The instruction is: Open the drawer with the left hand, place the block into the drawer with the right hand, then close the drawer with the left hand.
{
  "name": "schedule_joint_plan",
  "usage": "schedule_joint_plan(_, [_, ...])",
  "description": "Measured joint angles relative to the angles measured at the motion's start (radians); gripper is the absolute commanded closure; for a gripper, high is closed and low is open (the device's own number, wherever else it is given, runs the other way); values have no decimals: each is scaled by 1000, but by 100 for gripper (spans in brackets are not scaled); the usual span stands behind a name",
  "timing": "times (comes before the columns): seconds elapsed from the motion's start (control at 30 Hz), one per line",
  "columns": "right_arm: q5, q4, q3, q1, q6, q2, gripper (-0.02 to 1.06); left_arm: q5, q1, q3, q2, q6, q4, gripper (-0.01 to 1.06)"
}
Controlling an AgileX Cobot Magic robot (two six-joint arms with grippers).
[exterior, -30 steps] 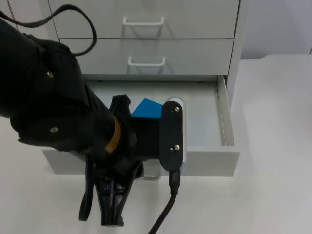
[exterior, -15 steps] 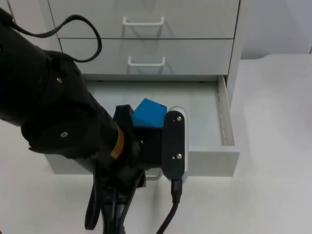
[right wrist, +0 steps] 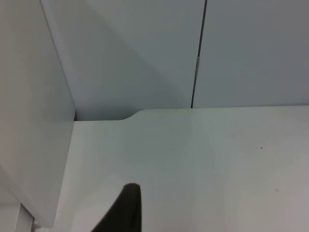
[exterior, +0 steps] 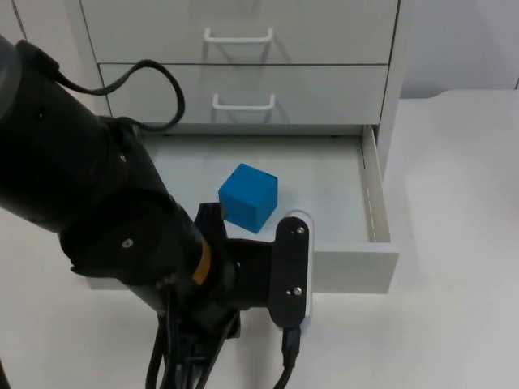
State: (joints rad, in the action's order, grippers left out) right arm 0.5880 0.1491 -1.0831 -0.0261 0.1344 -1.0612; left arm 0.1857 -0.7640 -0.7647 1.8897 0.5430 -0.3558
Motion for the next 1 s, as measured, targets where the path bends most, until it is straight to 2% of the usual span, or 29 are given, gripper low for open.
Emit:
schedule_joint_plan(0.43, [0,0,0,0,0,0,0,-52,0,0,43,0,-37,105])
schedule_joint_plan(0.8, [-2,0,0,0,0,0,0,-50,88,-43,45,-2,-43,105])
schedule_joint_plan(1.0, [-2,0,0,0,0,0,0,-48,97,-50,62,-32,-88,105])
